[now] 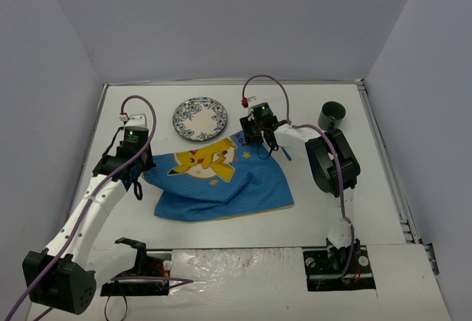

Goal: Set the dinner table for one person

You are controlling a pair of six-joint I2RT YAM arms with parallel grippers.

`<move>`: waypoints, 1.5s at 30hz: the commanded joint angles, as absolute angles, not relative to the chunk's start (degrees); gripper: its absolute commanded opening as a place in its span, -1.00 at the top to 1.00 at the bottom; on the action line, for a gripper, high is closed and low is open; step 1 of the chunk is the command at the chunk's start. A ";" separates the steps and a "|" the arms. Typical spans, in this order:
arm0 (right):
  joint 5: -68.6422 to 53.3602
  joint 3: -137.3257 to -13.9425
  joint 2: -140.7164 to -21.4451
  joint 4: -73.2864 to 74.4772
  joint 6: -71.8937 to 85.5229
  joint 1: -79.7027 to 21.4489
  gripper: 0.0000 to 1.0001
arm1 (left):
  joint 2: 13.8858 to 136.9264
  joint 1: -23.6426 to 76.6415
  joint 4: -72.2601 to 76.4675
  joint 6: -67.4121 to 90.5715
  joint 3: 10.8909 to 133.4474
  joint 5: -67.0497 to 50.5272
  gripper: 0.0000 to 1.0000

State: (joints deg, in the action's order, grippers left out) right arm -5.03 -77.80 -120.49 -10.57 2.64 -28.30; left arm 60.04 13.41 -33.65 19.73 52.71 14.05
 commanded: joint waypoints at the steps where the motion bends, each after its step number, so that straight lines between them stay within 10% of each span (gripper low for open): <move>1: -8.02 -76.17 -122.09 -6.41 2.88 -27.95 0.31 | 58.08 12.92 -32.62 19.25 54.05 16.17 1.00; 8: -8.13 -73.27 -117.42 -6.51 2.65 -28.12 1.00 | 56.62 12.73 -33.51 19.52 54.45 16.35 1.00; 45: -19.18 -60.78 -48.61 -4.20 2.44 -31.07 1.00 | 24.96 10.90 -36.83 2.77 76.14 15.93 1.00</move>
